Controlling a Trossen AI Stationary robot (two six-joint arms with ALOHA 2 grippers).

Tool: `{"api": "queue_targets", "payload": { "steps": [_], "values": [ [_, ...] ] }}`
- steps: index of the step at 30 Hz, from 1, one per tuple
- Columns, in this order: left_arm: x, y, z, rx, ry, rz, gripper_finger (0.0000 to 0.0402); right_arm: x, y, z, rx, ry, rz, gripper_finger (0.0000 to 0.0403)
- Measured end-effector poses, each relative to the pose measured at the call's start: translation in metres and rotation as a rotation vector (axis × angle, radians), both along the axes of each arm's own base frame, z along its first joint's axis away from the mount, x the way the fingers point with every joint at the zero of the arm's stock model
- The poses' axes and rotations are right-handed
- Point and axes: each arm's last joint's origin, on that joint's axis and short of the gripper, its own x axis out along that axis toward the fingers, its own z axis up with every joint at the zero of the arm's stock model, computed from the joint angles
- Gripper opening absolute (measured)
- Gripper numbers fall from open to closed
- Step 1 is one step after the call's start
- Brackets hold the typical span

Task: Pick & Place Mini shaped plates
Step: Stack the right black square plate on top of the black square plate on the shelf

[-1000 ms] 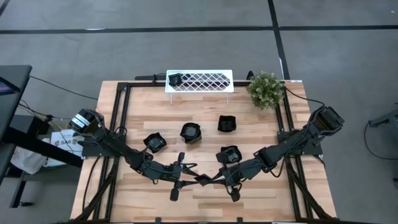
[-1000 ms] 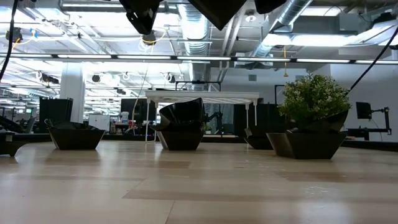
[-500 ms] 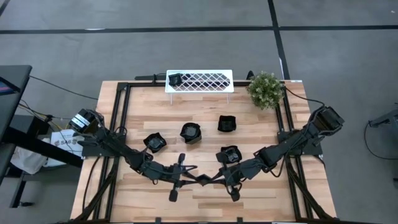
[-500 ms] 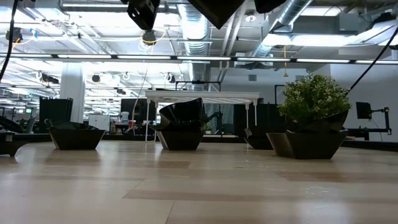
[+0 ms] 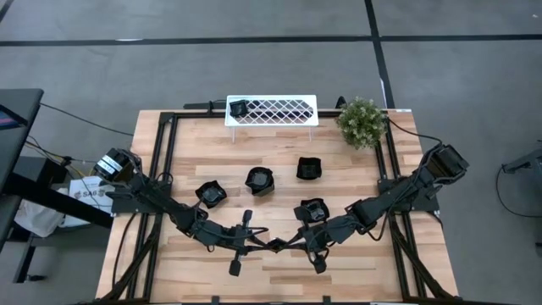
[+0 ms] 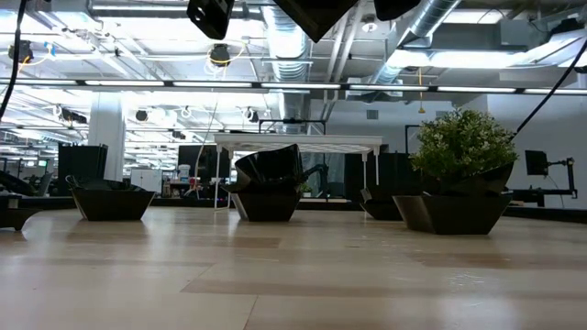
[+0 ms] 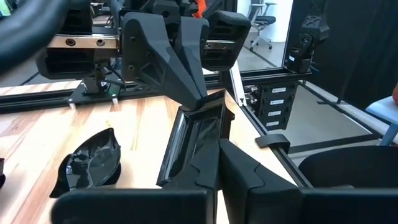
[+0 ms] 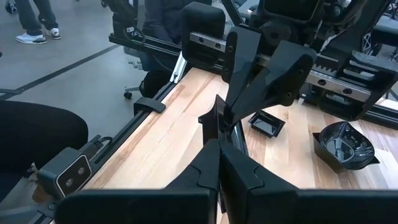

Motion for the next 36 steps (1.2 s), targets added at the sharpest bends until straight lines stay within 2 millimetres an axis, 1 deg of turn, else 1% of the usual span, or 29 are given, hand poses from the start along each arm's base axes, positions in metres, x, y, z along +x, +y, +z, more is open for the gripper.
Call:
{"api": "queue_targets", "payload": {
  "steps": [3,12,14,17,21,25,31,34,36],
  "values": [
    [0.0,0.0,0.0,0.0,-0.003,0.006,0.0008,0.0,0.0,0.0,0.0,0.0,-0.003,0.0024],
    [0.0,0.0,0.0,-0.006,0.001,-0.012,0.0007,-0.004,0.006,-0.001,-0.067,-0.015,0.033,0.0122],
    [0.0,0.0,0.0,-0.006,0.001,-0.013,0.0009,-0.005,0.007,0.0,-0.1,-0.027,0.017,0.0138],
    [0.0,0.0,0.0,-0.005,0.001,-0.01,0.0007,-0.008,0.011,0.0,-0.166,-0.049,-0.066,0.0154],
    [0.0,0.0,0.0,-0.012,0.003,-0.01,0.0008,-0.015,0.018,0.001,-0.28,-0.076,-0.2,0.0163],
    [-0.001,-0.001,-0.001,0.001,0.015,0.001,0.0008,-0.024,0.026,0.001,-0.361,-0.095,-0.299,0.0164],
    [-0.002,0.004,-0.005,0.065,0.034,0.112,0.0009,-0.038,0.035,0.0,-0.464,-0.093,-0.462,0.0159],
    [-0.002,0.005,-0.002,0.079,0.022,0.163,0.0008,-0.043,0.038,-0.004,-0.483,-0.07,-0.455,0.0155],
    [-0.004,0.008,0.005,0.082,0.017,0.193,0.0007,-0.047,0.04,-0.009,-0.473,-0.062,-0.433,0.015]
  ]
}}
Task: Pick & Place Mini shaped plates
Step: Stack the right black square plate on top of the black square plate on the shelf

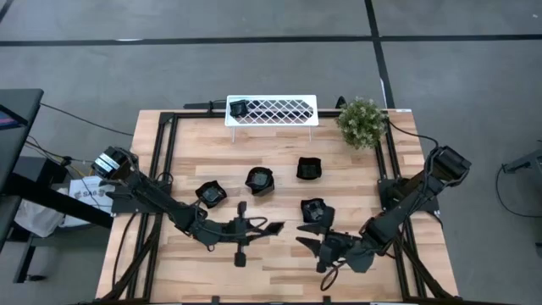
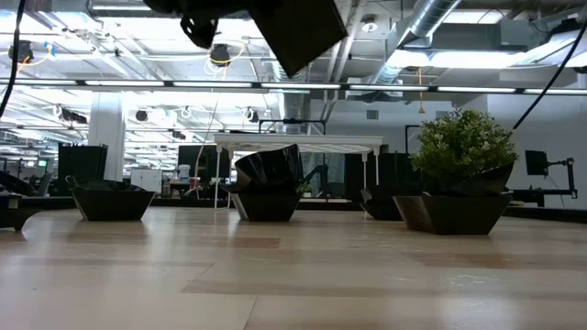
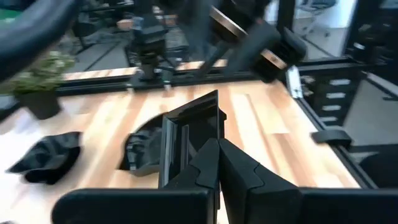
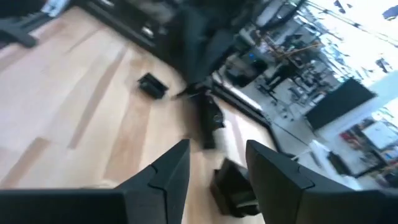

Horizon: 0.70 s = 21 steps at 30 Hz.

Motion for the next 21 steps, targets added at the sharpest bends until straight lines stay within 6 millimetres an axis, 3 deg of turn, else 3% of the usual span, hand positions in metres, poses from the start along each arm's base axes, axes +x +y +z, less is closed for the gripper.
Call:
{"api": "queue_targets", "payload": {
  "steps": [9,15,21],
  "values": [
    [-0.027,0.031,0.058,0.07,0.012,0.209,0.0007,-0.011,-0.019,-0.039,0.121,0.037,-0.059,0.0128],
    [-0.043,0.096,0.095,0.159,0.088,0.359,0.0007,-0.007,-0.028,-0.043,0.18,0.026,-0.108,0.0123],
    [-0.046,0.156,0.112,0.294,0.141,0.456,0.0007,0.001,-0.039,-0.043,0.166,0.024,-0.151,0.0122]
  ]
}}
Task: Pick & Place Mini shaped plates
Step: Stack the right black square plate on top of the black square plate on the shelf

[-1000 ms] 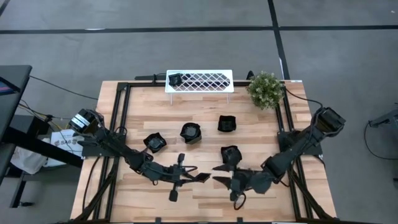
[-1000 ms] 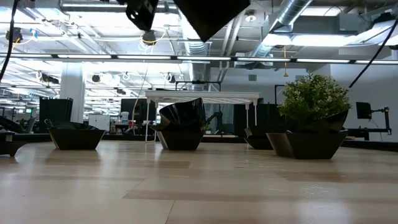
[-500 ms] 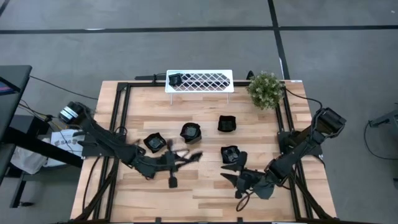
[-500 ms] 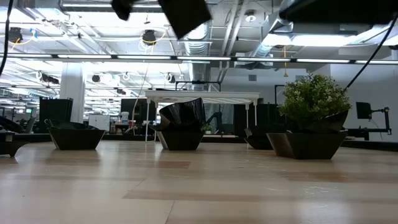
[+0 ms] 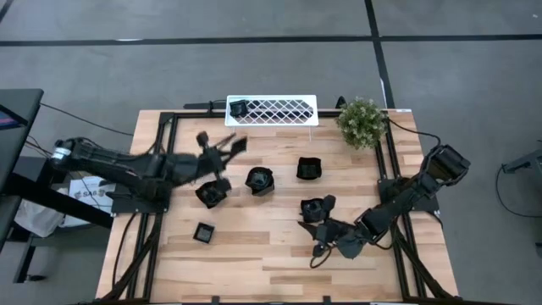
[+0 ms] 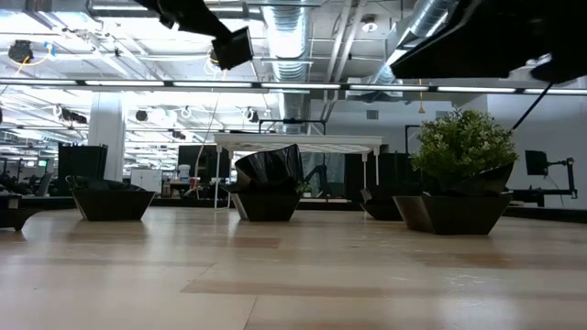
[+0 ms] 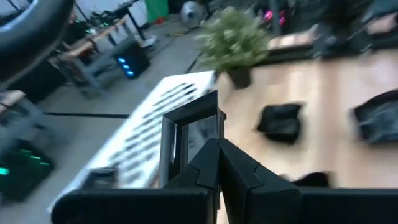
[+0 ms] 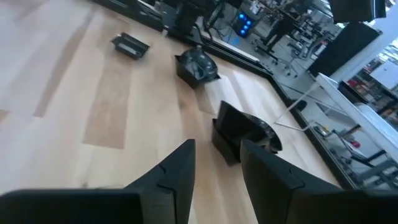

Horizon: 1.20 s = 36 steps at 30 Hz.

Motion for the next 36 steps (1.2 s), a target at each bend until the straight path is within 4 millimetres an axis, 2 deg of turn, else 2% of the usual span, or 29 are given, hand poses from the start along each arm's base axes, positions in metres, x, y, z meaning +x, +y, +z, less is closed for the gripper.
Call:
{"api": "queue_targets", "payload": {
  "steps": [8,12,16,25,32,36],
  "values": [
    [0.004,0.077,-0.008,0.133,0.195,0.017,0.0007,0.016,-0.027,0.0,-0.072,0.028,-0.087,0.0122],
    [0.002,0.113,-0.011,0.109,0.191,0.005,0.0008,0.023,-0.042,0.0,-0.102,0.044,-0.137,0.0123],
    [0.002,0.138,-0.016,0.108,0.175,0.041,0.0008,0.028,-0.053,0.0,-0.103,0.048,-0.179,0.0123],
    [0.021,0.155,-0.042,0.228,0.275,0.074,0.0008,0.035,-0.067,0.0,-0.07,0.057,-0.166,0.0123],
    [0.017,0.168,-0.048,0.26,0.344,0.138,0.0008,0.041,-0.081,0.003,-0.15,0.073,-0.182,0.0123],
    [0.017,0.168,-0.048,0.258,0.342,0.13,0.0008,0.047,-0.094,0.008,-0.182,0.051,-0.206,0.0123]
  ]
}}
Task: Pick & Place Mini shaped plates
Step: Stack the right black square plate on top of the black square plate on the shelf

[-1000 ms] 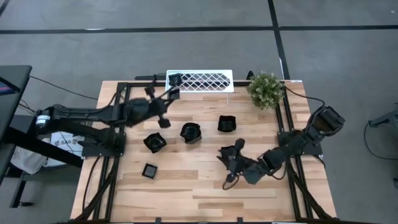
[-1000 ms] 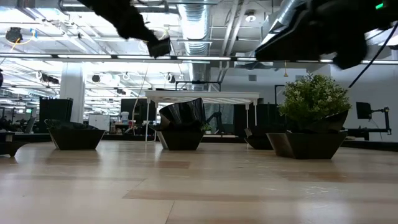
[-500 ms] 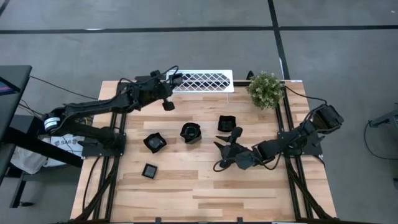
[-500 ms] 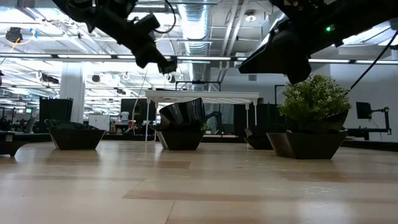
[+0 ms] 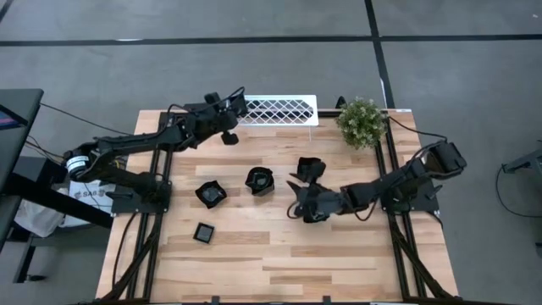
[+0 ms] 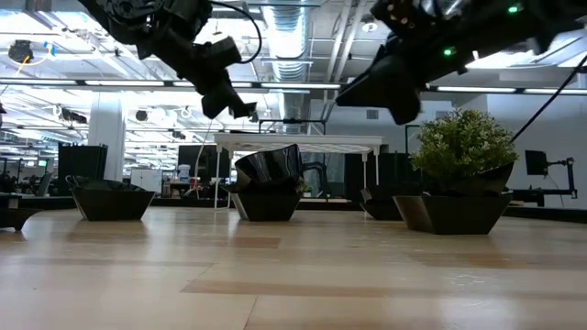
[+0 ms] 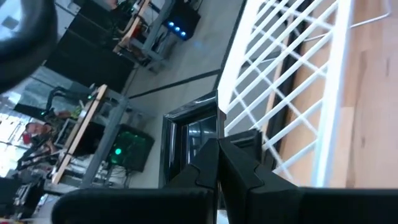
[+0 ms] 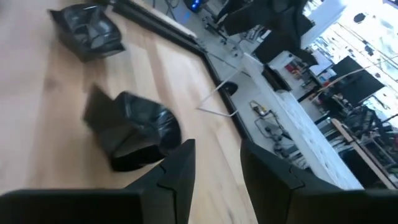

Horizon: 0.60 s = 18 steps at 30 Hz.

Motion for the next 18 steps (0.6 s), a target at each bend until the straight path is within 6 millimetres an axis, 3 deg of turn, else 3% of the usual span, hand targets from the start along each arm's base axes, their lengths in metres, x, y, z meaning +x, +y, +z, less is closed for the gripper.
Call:
{"api": "queue_targets", "payload": {
  "steps": [10,18],
  "values": [
    [-0.002,0.004,0.0,-0.023,-0.013,-0.027,0.0007,0.009,-0.028,-0.001,0.098,-0.012,0.064,0.0123],
    [0.001,0.005,-0.004,-0.053,-0.046,-0.005,0.0007,0.009,-0.031,-0.003,0.132,-0.006,0.062,0.0123]
  ]
}}
